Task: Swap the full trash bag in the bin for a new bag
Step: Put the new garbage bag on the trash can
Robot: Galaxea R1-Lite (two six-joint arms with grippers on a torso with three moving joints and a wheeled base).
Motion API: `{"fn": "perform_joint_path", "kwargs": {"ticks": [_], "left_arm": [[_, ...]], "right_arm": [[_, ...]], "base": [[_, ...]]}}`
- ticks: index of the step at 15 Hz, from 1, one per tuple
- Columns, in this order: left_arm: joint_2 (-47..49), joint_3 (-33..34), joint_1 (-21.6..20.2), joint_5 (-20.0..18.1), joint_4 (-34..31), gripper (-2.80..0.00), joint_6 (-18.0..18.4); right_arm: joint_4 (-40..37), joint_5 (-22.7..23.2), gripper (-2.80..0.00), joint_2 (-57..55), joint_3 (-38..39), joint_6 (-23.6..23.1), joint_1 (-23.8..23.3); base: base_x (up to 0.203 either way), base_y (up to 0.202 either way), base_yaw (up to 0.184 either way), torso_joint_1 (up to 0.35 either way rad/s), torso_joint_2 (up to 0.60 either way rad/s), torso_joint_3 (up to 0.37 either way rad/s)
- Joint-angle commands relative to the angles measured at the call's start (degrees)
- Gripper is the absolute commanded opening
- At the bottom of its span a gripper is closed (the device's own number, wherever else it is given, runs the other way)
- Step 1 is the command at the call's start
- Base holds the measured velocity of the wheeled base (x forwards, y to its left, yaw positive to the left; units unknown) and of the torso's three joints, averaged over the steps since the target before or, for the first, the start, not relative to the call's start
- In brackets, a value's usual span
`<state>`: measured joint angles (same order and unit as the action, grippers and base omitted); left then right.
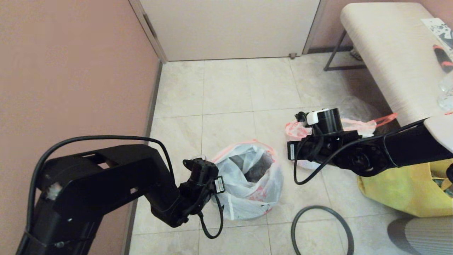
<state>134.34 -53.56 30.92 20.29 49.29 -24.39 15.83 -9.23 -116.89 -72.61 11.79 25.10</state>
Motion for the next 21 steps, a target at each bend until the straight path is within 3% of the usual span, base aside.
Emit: {"fn": "perform_joint_path", "kwargs": {"ticks": [1, 2, 3, 9, 13, 16, 17, 18, 21], "left_arm": [[-0.7, 1.6, 1.3, 0.0, 1.6, -2.8, 0.6], [-1.0, 2.2, 1.9, 0.0, 2.7, -1.56, 1.0], [-1.6, 2.5, 2.0, 0.0, 3.1, 0.0, 1.2], [-6.8, 9.0, 1.5, -0.2, 2.8, 0.0, 3.9], [-15.5, 13.6, 2.1, -0.1, 2.3, 0.0, 4.9], [-14.9, 12.3, 3.3, -0.8, 1.1, 0.0, 5.8], [-14.9, 10.7, 3.4, -1.3, 1.0, -1.31, 6.3], [-15.1, 9.3, 3.4, -2.3, 0.3, -2.8, 7.3], [-14.6, 0.7, 3.3, -5.3, -6.3, -2.8, 8.5]], "right_arm": [[0.2, -0.4, -2.8, 2.0, 0.6, 0.1, 0.4], [0.2, -0.7, -2.8, 1.7, 0.5, 0.2, 0.6], [0.3, -0.8, -2.8, 1.6, 0.5, 0.2, 0.7], [0.0, -2.8, -2.8, 2.5, 1.0, 0.1, 0.3], [0.0, -3.3, -2.8, 2.0, 1.4, 0.1, 0.9], [0.3, -3.8, -2.8, 0.9, 2.0, 0.1, 0.9], [0.4, -3.8, -2.8, 0.8, 1.9, 0.1, 0.7], [0.5, -3.7, -2.8, 0.5, 1.7, 0.1, 0.6], [2.8, -3.7, -2.8, -1.4, 1.5, 0.1, 0.5]], "base": [[0.0, 0.0, 0.0, 0.0, 0.0, 0.0], [0.0, 0.0, 0.0, 0.0, 0.0, 0.0], [0.0, 0.0, 0.0, 0.0, 0.0, 0.0], [0.0, 0.0, 0.0, 0.0, 0.0, 0.0], [0.0, 0.0, 0.0, 0.0, 0.0, 0.0], [0.0, 0.0, 0.0, 0.0, 0.0, 0.0], [0.0, 0.0, 0.0, 0.0, 0.0, 0.0], [0.0, 0.0, 0.0, 0.0, 0.0, 0.0], [0.0, 0.0, 0.0, 0.0, 0.0, 0.0]]}}
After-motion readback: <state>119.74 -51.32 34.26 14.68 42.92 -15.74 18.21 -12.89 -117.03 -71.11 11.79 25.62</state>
